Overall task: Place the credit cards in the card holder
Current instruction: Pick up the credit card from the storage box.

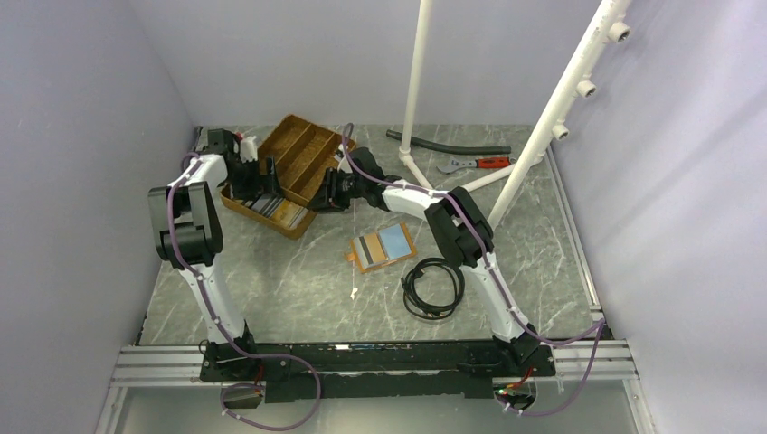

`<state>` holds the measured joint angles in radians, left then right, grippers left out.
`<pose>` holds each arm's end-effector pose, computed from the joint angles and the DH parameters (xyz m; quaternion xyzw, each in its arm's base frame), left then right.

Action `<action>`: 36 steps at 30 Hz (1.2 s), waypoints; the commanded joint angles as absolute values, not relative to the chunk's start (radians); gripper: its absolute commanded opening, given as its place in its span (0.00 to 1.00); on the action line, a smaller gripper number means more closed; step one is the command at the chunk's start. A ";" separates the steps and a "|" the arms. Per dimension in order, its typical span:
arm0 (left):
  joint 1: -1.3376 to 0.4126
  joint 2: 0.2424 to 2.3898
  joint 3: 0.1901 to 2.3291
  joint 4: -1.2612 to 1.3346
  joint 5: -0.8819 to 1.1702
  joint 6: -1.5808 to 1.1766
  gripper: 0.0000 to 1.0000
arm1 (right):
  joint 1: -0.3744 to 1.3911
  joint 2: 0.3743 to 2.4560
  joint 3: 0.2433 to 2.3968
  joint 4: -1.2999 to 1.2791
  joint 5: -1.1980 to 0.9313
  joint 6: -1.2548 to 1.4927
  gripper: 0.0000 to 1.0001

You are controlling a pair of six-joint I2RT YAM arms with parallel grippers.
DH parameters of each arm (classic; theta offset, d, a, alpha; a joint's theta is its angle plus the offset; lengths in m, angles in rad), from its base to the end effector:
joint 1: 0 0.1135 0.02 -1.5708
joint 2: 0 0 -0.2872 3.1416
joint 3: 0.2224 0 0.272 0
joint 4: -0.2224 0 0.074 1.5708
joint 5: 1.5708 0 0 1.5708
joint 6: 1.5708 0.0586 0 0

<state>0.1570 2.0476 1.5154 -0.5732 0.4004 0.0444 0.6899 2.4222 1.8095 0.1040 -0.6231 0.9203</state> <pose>0.4661 0.0507 0.1714 -0.0079 0.9547 -0.1698 0.2443 0.4362 0.4043 0.1400 -0.0599 0.8332 0.5307 0.1435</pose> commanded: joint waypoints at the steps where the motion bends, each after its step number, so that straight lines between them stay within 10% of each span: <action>1: 0.121 2.090 1.509 -0.687 0.483 0.009 0.99 | 0.690 2.442 1.882 0.089 -0.646 0.921 0.33; 18: 0.094 1.987 1.456 -0.720 0.669 -0.061 0.57 | 0.690 2.444 1.868 0.098 -0.646 0.921 0.25; 36: 0.009 1.944 1.394 -0.773 0.626 -0.064 0.77 | 0.687 2.428 1.838 0.094 -0.638 0.913 0.25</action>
